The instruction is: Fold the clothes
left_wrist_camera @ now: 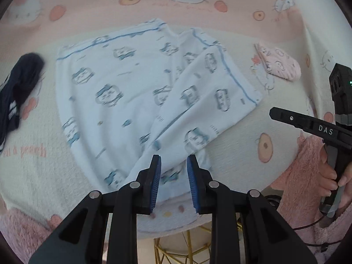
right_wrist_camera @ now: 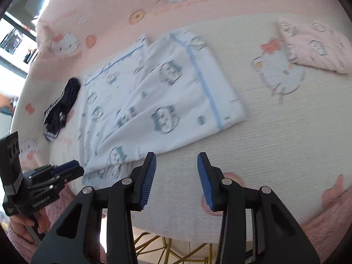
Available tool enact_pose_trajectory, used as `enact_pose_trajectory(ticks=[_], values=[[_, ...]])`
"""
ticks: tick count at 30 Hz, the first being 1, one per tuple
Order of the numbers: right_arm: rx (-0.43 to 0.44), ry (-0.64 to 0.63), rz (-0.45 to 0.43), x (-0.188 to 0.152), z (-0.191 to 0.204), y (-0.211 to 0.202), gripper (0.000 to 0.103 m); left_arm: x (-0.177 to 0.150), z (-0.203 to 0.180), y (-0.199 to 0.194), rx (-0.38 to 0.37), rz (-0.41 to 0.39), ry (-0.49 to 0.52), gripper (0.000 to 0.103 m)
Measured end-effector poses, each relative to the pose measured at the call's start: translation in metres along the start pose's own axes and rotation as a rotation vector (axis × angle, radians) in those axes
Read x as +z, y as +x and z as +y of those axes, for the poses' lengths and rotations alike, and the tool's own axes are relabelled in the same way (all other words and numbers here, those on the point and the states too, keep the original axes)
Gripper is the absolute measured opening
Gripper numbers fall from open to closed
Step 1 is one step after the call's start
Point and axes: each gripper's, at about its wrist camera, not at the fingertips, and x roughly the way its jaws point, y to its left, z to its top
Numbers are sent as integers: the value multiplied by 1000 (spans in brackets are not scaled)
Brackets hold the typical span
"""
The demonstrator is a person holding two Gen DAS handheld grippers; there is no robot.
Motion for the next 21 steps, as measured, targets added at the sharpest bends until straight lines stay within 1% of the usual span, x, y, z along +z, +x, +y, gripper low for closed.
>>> enact_pose_trajectory(ticks=[2, 3, 6, 7, 9, 11, 12, 14, 16, 19, 21], values=[[-40, 42, -48, 8, -20, -9, 40, 23, -38, 15, -46, -14, 71, 28], [-52, 67, -65, 10, -30, -12, 40, 33, -57, 26, -58, -23, 109, 29], [-52, 164, -82, 7, -64, -14, 40, 60, -103, 53, -79, -49, 199, 32], [-50, 198, -84, 5, -73, -12, 40, 67, -117, 63, -82, -46, 223, 32], [-26, 263, -88, 3, -92, -10, 41, 78, -140, 80, -92, -28, 270, 32], [37, 331, -87, 4, -107, -9, 42, 83, -157, 94, -96, -13, 306, 32], [55, 347, -92, 6, -112, -9, 42, 83, -164, 101, -94, 0, 319, 32], [42, 342, -100, 10, -114, -10, 42, 84, -176, 115, -89, 23, 341, 32], [28, 328, -96, 15, -113, -7, 42, 82, -182, 125, -68, 38, 354, 32], [39, 329, -64, 15, -114, 5, 42, 80, -182, 133, -26, 15, 361, 32], [33, 324, -43, 12, -112, 10, 42, 81, -180, 132, -18, -12, 347, 32]])
